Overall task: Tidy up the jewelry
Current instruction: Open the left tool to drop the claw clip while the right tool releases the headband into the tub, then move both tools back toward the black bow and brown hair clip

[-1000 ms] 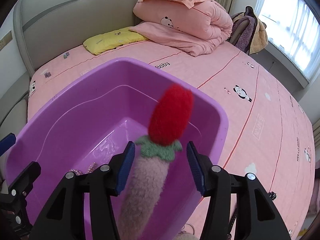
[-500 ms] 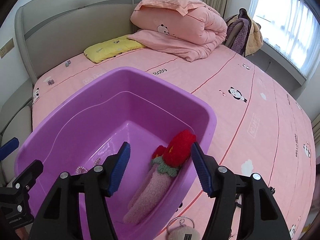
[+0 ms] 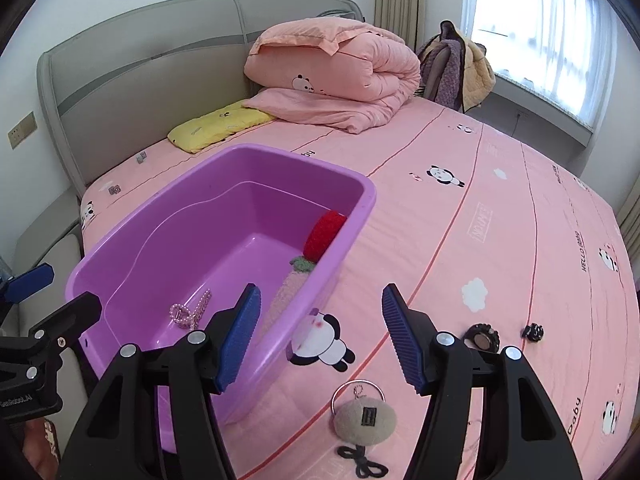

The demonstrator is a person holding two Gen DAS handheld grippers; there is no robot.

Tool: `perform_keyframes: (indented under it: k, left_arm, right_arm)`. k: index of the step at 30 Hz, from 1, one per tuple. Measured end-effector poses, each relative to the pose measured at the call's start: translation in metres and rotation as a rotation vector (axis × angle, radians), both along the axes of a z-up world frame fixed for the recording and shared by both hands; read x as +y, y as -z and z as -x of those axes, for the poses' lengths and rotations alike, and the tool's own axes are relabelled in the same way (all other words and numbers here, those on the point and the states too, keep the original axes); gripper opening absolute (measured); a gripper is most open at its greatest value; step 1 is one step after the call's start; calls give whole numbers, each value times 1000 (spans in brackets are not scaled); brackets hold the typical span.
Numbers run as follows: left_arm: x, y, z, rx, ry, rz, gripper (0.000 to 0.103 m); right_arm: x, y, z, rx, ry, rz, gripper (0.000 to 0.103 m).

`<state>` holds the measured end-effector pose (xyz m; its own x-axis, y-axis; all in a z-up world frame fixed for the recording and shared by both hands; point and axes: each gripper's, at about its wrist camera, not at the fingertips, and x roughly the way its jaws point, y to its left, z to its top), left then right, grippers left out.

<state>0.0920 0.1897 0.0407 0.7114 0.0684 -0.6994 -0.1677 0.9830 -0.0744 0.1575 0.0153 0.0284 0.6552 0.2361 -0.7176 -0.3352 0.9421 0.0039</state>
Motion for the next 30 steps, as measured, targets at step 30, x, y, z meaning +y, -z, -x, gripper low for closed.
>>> perform_keyframes:
  k: [30]
  left_arm:
    - [-162,73,99,144,268,112,97]
  right_arm:
    - [-226,64,177,65,347,-130,74]
